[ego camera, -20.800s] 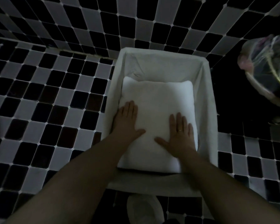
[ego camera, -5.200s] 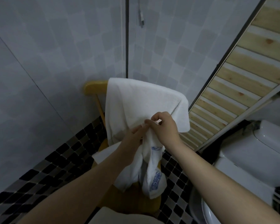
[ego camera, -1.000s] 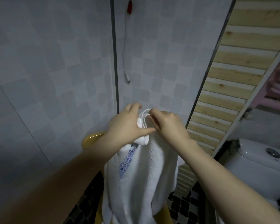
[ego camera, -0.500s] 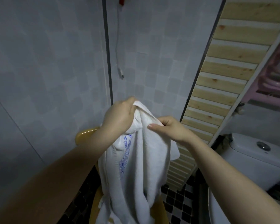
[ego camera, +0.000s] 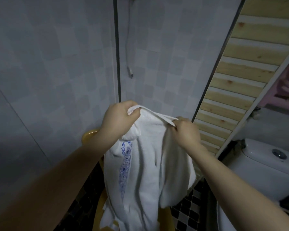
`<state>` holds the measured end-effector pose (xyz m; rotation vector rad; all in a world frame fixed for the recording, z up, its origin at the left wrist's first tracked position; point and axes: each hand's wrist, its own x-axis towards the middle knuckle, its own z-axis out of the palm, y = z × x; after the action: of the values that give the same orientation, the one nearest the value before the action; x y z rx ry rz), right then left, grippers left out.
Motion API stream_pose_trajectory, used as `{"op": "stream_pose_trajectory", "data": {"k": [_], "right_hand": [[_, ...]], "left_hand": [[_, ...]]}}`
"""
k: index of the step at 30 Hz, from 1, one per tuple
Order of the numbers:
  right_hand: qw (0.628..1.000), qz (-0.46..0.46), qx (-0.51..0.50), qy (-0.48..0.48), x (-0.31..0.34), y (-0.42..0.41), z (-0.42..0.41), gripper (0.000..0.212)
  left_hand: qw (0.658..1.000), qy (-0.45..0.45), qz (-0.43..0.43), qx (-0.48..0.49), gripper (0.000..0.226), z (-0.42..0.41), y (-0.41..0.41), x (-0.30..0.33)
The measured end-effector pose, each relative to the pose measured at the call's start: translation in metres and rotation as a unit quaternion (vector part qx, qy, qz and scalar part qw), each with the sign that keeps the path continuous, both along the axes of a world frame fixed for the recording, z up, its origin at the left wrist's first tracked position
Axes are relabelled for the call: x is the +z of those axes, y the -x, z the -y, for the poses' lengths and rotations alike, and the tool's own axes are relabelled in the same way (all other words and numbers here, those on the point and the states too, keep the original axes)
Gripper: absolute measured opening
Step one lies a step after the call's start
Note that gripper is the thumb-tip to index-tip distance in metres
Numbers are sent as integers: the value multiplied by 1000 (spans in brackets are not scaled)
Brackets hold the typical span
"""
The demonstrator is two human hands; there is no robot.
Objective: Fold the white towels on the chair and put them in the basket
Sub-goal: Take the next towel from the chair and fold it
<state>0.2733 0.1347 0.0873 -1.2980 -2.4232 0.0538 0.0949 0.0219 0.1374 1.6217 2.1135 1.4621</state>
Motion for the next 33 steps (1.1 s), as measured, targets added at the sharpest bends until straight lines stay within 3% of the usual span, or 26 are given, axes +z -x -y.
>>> {"op": "stream_pose_trajectory", "data": {"k": [4,7,10,12,15,20,25,30,33], "right_hand": [[981,-155,41,107,-7,-4,-5,30],[978,-180,46,96,-12,-6,-5,25],[988,-129,62,61,0,-2,-1,30],[992,-66,100,46,13,3,1,28],[984,15,169,51,25,7,2,23],[936,30,263,233,26,14,11,20],[882,-65,258,388,19,19,25,24],[852,-157,223,447,11,2,30,20],[833,-197,227,464,-2,-1,33,23]], "left_hand": [[1000,-6,-20,18,25,2,4,-6],[997,1,-18,72,28,2,10,-16],[992,69,28,106,29,4,16,-29],[980,168,45,93,32,6,20,-40],[954,299,9,37,42,11,21,-52],[968,233,13,-89,79,8,-11,-39],[951,250,-69,-169,39,-4,-34,-37],[946,268,-135,-125,32,1,-24,-42],[976,183,-72,-95,27,5,-21,-44]]}}
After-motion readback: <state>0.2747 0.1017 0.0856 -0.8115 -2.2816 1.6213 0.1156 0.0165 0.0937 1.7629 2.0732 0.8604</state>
